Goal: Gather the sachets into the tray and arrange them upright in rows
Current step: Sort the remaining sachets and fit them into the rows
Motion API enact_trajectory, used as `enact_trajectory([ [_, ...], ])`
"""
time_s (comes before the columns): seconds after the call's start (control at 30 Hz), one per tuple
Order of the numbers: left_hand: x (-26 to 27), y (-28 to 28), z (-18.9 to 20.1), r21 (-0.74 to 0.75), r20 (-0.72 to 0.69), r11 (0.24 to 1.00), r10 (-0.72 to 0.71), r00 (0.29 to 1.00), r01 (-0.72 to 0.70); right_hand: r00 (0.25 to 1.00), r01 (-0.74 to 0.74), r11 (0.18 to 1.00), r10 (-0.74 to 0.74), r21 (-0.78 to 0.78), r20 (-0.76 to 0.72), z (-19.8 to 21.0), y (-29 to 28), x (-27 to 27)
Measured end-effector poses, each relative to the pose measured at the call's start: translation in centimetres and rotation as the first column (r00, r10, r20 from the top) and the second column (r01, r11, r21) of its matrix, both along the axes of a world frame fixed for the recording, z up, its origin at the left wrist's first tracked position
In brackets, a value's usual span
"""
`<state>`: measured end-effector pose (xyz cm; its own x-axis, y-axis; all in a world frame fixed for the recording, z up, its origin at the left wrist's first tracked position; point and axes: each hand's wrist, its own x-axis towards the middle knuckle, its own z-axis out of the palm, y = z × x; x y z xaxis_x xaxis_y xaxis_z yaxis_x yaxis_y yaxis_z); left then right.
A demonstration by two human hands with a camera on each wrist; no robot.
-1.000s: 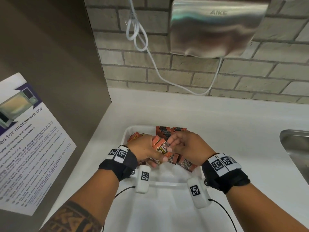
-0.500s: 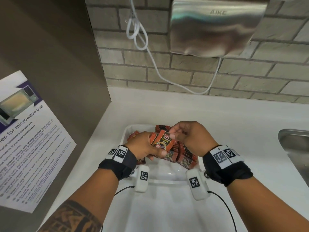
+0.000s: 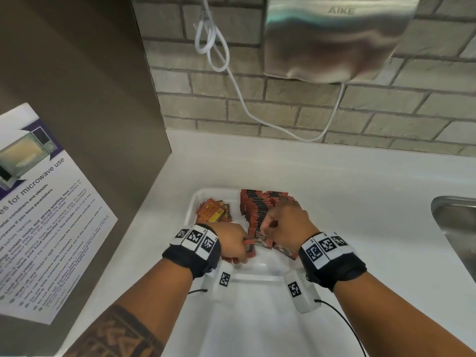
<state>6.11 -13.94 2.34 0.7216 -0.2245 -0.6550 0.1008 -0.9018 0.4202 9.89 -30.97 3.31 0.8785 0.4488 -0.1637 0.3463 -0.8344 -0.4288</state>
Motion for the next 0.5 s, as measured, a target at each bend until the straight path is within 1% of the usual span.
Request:
enact_trajectory([
  [0.07, 0.2, -1.0, -0.3, 0.044, -0.002, 0.998, -0.042, 0.999, 0.042, 1.000, 0.012, 0.999, -0.012, -0.043, -0.002, -0.5, 0.1, 0.1],
  [0.13, 0.5, -1.5, -0.9, 0.087, -0.010, 0.995, -0.053, 0.999, 0.053, 1.000, 0.014, 0.998, -0.015, -0.057, -0.021, -0.8, 0.2, 0.3],
  [0.37, 1.3, -2.2, -1.5, 0.099, -0.031, 0.994, -0.047, 0.998, 0.050, 0.999, 0.007, 0.999, -0.008, -0.047, -0.033, -1.2, 0.1, 0.6],
  [0.5, 1.3, -2.3, -1.5, 0.100, -0.032, 0.994, -0.045, 0.998, 0.048, 1.000, 0.009, 1.000, -0.010, -0.011, -0.026, -1.5, -0.1, 0.7],
])
